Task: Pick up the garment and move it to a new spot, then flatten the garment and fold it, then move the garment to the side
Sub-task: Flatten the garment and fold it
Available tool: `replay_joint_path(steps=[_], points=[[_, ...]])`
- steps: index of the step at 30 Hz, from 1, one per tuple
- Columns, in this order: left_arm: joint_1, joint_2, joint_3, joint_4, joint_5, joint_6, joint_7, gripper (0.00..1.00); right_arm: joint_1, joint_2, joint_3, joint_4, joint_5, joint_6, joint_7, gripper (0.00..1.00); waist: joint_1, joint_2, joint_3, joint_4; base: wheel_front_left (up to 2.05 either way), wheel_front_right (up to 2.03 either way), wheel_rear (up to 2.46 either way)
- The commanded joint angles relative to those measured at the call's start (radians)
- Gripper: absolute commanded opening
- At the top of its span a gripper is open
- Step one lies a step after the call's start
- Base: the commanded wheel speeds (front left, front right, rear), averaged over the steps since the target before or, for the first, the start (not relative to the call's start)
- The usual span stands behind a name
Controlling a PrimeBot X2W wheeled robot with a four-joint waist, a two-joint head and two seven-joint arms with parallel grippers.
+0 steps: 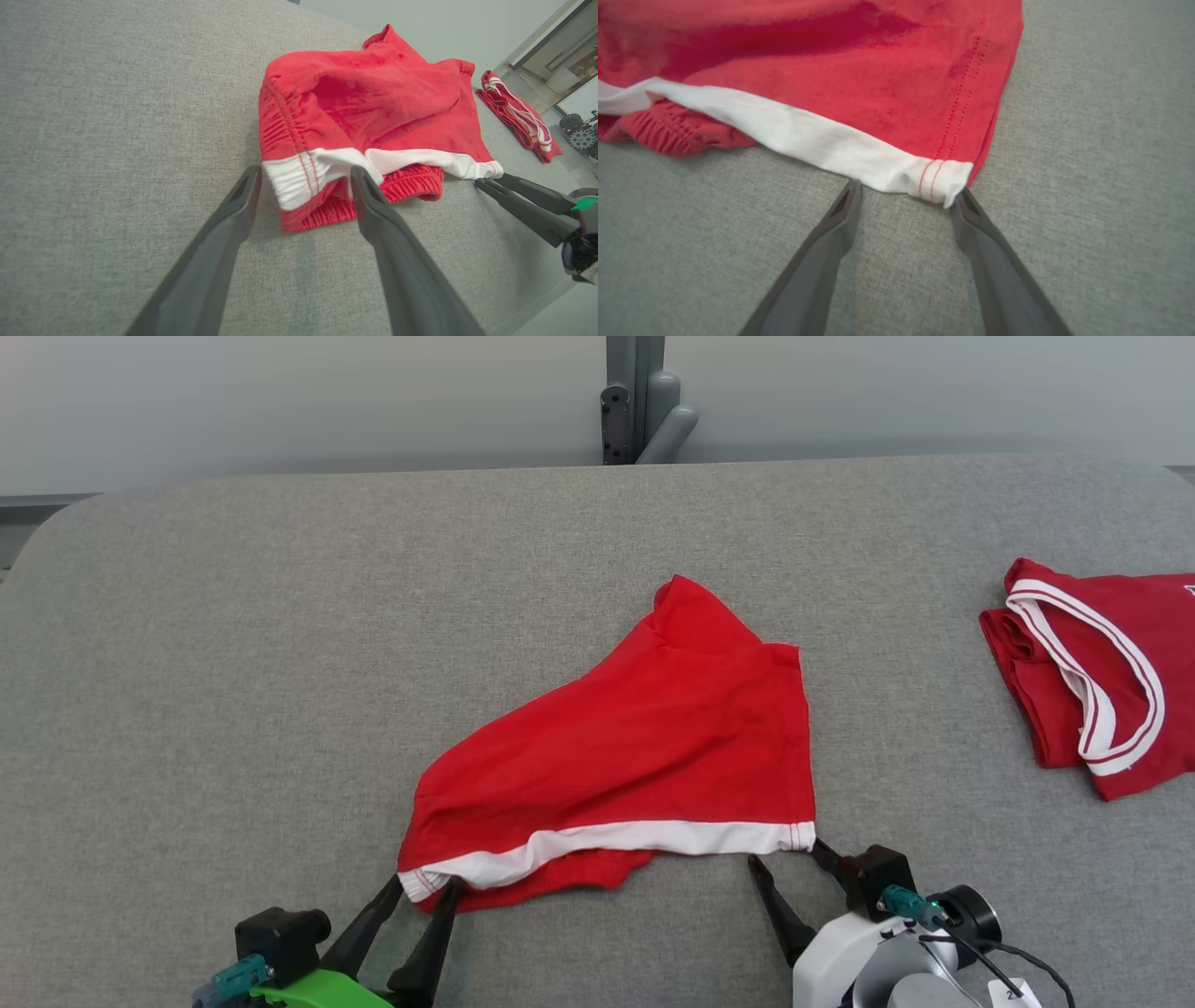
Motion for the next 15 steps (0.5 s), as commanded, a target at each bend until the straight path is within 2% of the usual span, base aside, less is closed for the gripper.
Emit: replay_joint_path(steps=[1,3,6,7,8,13,14,15], points=[[-0.016,0.009,-0.004,0.003,-0.011,-0.001,-0.005,0.91,-0.009,-0.002,0.001,0.007,0.005,-0.002,-0.006,0.94,0.0,0.0109,0.0,-0.002,0.0,0.0,0.0],[-0.018,0.009,-0.006,0.004,-0.013,-0.001,-0.005,0.88,-0.011,-0.002,0.001,0.008,0.005,-0.002,-0.005,0.94,0.0,0.0109,0.0,-0.003,0.0,0.0,0.0],[-0.023,0.006,-0.013,0.008,-0.02,-0.001,-0.005,0.65,-0.013,-0.003,-0.001,0.011,0.007,-0.002,-0.009,0.93,0.0,0.0109,0.0,-0.005,0.0,0.0,0.0],[-0.026,0.005,-0.016,0.008,-0.023,-0.001,-0.005,0.53,-0.015,-0.003,-0.002,0.012,0.007,-0.002,-0.009,0.94,0.0,0.0109,0.002,-0.005,0.0,0.0,0.0],[-0.029,0.003,-0.018,0.009,-0.024,-0.001,-0.005,0.47,-0.018,-0.003,-0.003,0.013,0.005,-0.002,-0.01,0.94,0.0,0.0109,0.004,-0.005,0.0,0.0,0.0],[-0.042,0.0,-0.027,0.016,-0.025,-0.001,-0.005,0.39,-0.035,-0.003,0.0,0.024,0.004,-0.002,-0.011,0.94,0.0,0.0109,0.012,-0.01,0.0,0.0,0.0],[-0.046,0.0,-0.027,0.017,-0.026,-0.001,-0.005,0.37,-0.042,-0.003,0.002,0.028,0.005,-0.002,-0.011,0.91,0.0,0.0109,0.015,-0.011,0.0,0.0,0.0],[-0.049,0.0,-0.029,0.018,-0.027,-0.001,-0.005,0.34,-0.047,-0.003,0.006,0.033,0.007,-0.002,-0.012,0.81,0.0,0.0109,0.016,-0.012,0.0,0.0,0.0]])
